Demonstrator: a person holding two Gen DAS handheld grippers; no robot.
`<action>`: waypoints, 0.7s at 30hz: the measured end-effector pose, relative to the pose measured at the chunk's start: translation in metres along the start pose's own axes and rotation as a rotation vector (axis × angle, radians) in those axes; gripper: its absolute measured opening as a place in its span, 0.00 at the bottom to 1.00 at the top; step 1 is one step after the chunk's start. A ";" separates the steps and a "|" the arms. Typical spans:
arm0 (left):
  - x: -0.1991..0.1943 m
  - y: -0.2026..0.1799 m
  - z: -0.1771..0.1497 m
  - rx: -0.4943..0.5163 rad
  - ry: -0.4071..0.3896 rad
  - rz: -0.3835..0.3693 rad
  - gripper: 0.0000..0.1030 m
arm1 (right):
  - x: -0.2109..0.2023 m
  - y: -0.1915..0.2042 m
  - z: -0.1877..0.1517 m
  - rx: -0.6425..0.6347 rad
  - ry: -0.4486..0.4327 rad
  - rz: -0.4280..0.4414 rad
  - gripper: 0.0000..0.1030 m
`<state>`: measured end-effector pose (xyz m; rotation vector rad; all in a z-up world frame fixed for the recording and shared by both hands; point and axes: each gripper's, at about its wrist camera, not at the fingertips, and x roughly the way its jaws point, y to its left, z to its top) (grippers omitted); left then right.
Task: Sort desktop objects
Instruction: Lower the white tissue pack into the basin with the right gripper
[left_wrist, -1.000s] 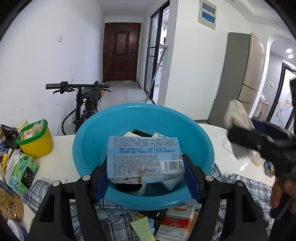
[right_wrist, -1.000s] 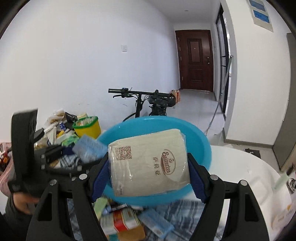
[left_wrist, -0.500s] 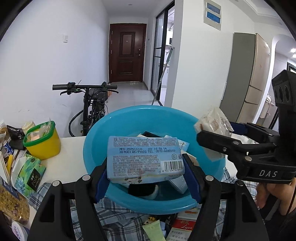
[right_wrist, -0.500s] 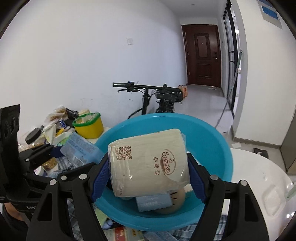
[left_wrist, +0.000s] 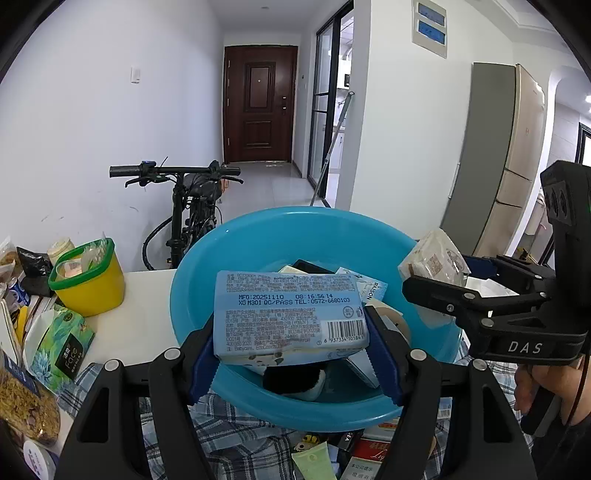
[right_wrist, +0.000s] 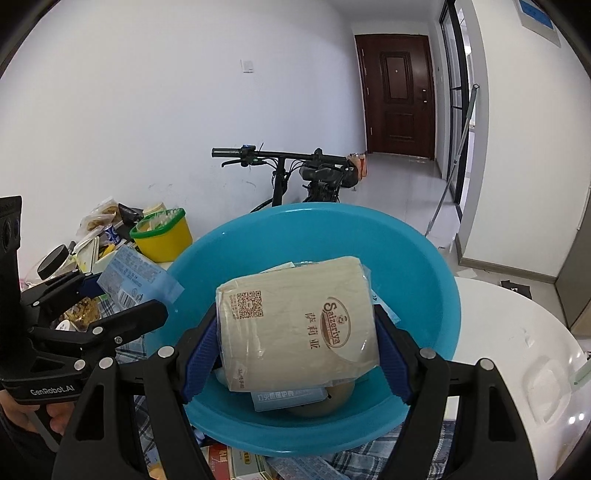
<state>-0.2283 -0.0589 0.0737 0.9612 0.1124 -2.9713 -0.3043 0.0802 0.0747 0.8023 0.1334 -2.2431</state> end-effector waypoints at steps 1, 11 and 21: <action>0.000 -0.001 0.001 0.002 0.002 -0.002 0.71 | 0.000 -0.001 0.000 0.003 -0.001 0.002 0.73; 0.004 0.007 0.001 -0.010 0.002 0.006 0.71 | -0.004 -0.001 0.002 0.012 -0.012 -0.002 0.73; 0.011 0.009 0.000 -0.009 0.021 0.016 0.71 | -0.003 0.002 0.004 0.009 -0.002 0.004 0.73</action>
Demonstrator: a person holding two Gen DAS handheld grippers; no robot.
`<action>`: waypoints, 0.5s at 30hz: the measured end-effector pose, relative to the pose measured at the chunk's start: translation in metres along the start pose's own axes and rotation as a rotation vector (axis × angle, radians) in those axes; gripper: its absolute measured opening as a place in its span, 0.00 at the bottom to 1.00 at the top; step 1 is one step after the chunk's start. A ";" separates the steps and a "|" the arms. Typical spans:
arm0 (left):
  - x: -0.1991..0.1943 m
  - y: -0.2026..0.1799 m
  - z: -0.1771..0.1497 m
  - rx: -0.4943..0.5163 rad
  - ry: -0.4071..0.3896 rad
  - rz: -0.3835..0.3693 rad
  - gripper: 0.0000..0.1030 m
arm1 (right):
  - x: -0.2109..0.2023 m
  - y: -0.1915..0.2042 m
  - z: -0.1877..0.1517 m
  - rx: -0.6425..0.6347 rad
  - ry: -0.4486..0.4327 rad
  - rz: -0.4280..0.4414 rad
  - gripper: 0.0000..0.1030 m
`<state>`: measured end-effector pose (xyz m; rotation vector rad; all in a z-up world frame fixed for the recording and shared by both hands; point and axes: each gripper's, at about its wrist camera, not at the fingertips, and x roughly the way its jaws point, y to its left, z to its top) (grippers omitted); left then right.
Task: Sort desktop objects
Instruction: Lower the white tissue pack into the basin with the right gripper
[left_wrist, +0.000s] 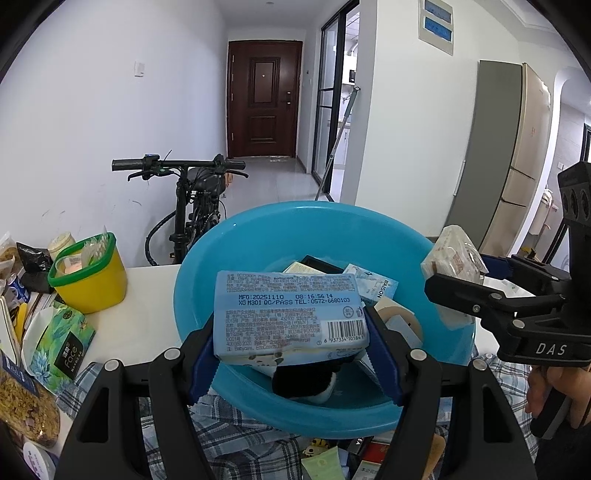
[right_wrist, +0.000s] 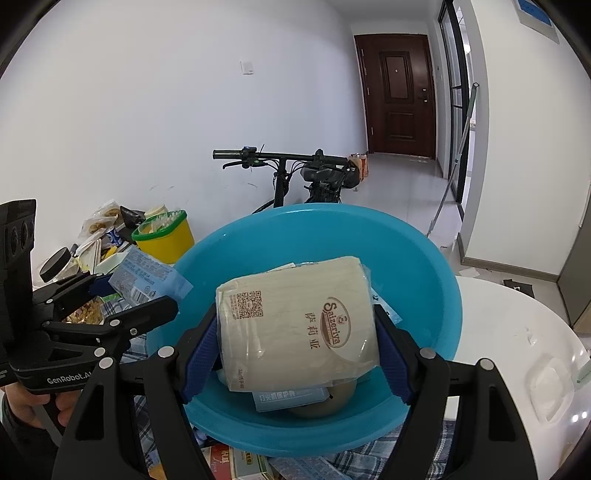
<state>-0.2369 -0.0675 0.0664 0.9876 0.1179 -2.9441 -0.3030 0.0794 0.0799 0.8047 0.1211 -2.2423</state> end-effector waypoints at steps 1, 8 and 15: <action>0.000 0.000 0.001 0.001 0.000 0.002 0.71 | 0.000 0.000 0.000 0.000 0.000 0.000 0.73; 0.001 0.000 0.001 0.000 -0.004 -0.001 0.71 | 0.000 0.000 0.000 -0.001 -0.001 -0.003 0.73; 0.001 -0.001 0.002 0.005 -0.007 -0.003 0.71 | -0.002 0.000 0.001 -0.002 -0.006 -0.006 0.73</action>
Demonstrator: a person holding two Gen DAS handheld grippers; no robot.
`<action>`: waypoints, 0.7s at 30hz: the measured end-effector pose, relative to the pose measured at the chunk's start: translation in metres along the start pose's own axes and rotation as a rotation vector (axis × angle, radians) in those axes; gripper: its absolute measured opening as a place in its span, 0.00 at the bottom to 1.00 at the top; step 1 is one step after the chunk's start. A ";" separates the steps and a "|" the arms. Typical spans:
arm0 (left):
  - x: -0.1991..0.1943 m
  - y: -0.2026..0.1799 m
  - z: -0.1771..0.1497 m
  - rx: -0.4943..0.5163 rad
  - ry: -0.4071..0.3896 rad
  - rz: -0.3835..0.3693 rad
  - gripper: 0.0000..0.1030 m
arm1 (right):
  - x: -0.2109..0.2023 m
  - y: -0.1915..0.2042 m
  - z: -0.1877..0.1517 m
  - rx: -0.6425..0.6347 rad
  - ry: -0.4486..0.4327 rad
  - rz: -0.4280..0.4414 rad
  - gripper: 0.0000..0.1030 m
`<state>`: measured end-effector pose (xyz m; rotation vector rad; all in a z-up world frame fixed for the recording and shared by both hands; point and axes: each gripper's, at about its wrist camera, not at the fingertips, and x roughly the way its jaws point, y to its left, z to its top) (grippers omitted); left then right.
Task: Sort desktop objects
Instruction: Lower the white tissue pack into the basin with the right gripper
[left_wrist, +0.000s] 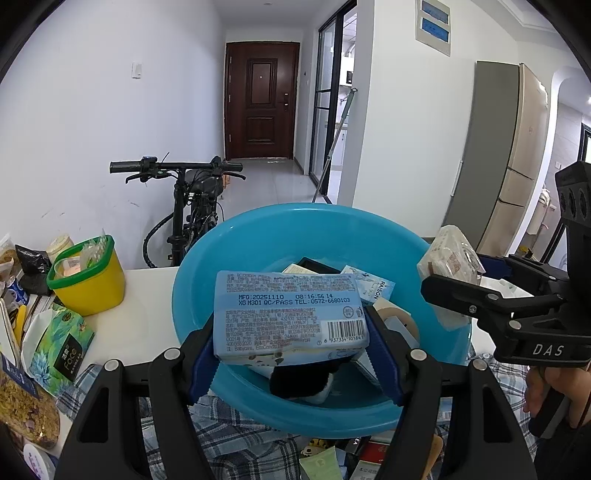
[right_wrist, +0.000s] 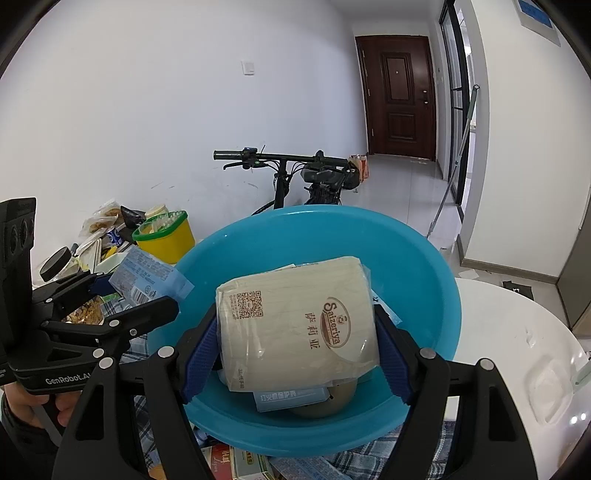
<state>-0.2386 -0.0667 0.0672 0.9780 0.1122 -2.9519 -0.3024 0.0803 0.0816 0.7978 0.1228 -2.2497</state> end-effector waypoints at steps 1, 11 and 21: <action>-0.001 -0.001 0.000 0.002 -0.002 0.001 0.71 | -0.001 0.000 0.000 0.000 0.000 -0.001 0.73; 0.005 0.000 0.001 0.016 0.007 0.120 1.00 | -0.004 0.000 0.003 0.003 -0.007 -0.002 0.74; 0.004 0.007 0.003 0.008 0.010 0.127 1.00 | -0.003 0.000 0.003 0.002 -0.003 -0.003 0.74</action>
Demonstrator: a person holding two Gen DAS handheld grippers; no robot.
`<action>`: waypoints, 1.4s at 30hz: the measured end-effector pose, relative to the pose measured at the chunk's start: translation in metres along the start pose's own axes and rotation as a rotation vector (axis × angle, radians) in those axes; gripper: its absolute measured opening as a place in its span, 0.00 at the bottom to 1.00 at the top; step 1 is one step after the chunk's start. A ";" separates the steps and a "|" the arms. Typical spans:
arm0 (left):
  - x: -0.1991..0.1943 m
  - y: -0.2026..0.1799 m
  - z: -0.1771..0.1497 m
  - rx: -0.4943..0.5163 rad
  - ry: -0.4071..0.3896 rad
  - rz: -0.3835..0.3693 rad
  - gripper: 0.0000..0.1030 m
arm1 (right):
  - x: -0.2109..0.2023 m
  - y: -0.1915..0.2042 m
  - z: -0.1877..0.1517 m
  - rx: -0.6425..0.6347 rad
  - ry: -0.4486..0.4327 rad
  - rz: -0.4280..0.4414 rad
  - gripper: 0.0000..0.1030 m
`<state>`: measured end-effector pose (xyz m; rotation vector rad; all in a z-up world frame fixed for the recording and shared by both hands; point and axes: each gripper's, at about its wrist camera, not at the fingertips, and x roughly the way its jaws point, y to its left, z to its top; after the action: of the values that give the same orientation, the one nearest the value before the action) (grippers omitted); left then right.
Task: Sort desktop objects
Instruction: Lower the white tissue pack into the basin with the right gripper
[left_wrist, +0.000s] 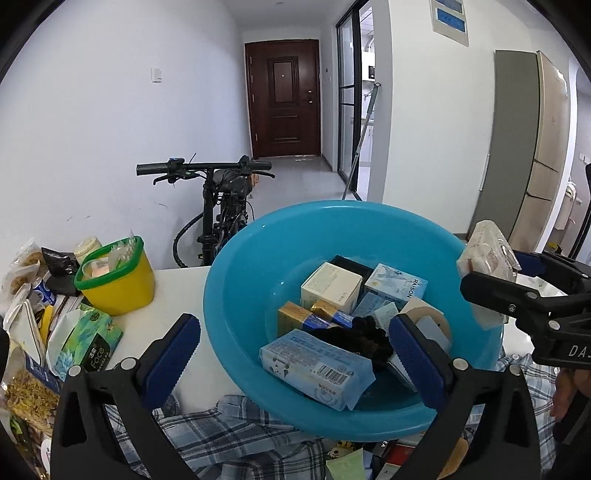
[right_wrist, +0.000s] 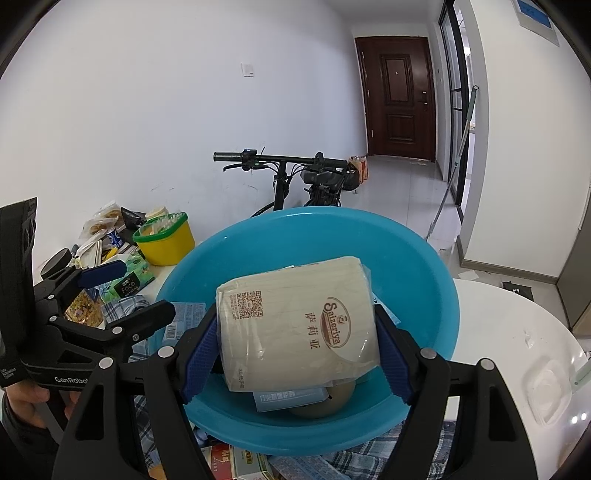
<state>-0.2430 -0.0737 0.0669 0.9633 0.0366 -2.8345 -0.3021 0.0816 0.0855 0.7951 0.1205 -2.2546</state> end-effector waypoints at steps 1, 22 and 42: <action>-0.001 -0.001 -0.001 0.000 0.000 -0.003 1.00 | 0.000 0.000 0.000 0.000 0.000 0.000 0.74; -0.003 -0.004 -0.001 0.000 0.003 -0.012 1.00 | -0.003 0.004 0.002 -0.004 0.002 -0.003 0.74; -0.004 -0.005 -0.001 -0.003 0.003 -0.013 1.00 | 0.000 0.007 0.003 -0.013 0.012 0.000 0.73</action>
<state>-0.2403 -0.0682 0.0680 0.9700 0.0472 -2.8443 -0.2993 0.0757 0.0889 0.8020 0.1414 -2.2471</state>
